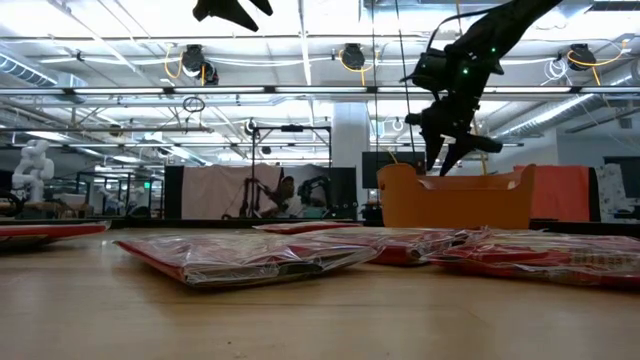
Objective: Sort popcorn bags into baskets
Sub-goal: Put the red popcorn bag into the orange bin
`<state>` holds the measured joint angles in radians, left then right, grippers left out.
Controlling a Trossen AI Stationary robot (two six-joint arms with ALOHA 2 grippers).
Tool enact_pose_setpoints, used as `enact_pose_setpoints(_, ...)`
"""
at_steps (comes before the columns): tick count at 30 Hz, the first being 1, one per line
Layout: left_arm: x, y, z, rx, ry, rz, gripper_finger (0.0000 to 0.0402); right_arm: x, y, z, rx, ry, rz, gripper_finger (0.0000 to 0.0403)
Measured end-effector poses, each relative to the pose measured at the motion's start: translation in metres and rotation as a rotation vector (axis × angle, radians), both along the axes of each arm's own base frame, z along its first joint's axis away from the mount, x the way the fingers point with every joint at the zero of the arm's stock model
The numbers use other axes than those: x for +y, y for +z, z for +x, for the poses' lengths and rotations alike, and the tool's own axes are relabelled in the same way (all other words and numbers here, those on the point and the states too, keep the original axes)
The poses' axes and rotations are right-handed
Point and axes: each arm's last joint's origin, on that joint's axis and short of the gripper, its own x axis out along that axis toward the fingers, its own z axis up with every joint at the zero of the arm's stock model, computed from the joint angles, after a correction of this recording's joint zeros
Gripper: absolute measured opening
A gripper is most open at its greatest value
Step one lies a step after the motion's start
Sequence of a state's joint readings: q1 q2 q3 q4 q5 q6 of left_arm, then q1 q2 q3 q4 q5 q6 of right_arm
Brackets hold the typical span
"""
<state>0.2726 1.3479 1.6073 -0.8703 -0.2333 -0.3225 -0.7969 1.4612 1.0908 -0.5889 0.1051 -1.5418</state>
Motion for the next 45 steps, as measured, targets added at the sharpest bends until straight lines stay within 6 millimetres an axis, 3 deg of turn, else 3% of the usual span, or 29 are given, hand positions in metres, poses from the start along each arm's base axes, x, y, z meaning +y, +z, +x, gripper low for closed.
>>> enact_pose_setpoints(6, 0.0, 0.0, 0.0, 0.001, 0.003, 0.002, 0.023, -0.003, 0.006, -0.003, -0.126, -0.183, 0.023, 0.0139)
enact_pose_setpoints(12, 0.002, 0.0, -0.001, -0.004, 0.024, -0.003, 0.023, 0.005, 0.034, -0.011, -0.432, -0.525, 0.079, 0.0124)
enact_pose_setpoints(17, 0.006, 0.0, -0.002, -0.018, 0.055, -0.02, 0.023, 0.02, 0.071, -0.023, -1.013, -1.195, 0.27, 0.0117)
enact_pose_setpoints(19, 0.008, 0.0, -0.003, -0.025, 0.073, -0.029, 0.023, 0.024, 0.082, -0.029, -1.23, -1.477, 0.462, 0.012)
enact_pose_setpoints(22, 0.013, 0.0, -0.004, -0.036, 0.104, -0.045, 0.023, 0.027, 0.084, -0.032, -1.374, -1.805, 0.787, 0.0131)
enact_pose_setpoints(26, 0.018, 0.0, -0.006, -0.041, 0.131, -0.05, 0.023, 0.024, 0.077, -0.021, -1.373, -2.069, 1.167, 0.0151)
enact_pose_setpoints(29, 0.023, 0.0, -0.008, -0.042, 0.15, -0.05, 0.023, 0.019, 0.067, -0.01, -1.334, -2.138, 1.24, 0.0171)
enact_pose_setpoints(40, 0.034, 0.0, -0.013, -0.023, 0.17, -0.022, 0.023, -0.009, 0.024, -0.008, -1.143, -2.374, 1.125, 0.0269)
enact_pose_setpoints(45, 0.035, 0.0, -0.013, -0.011, 0.157, -0.007, 0.023, -0.022, 0.005, -0.012, -1.083, -2.48, 1.053, 0.0289)
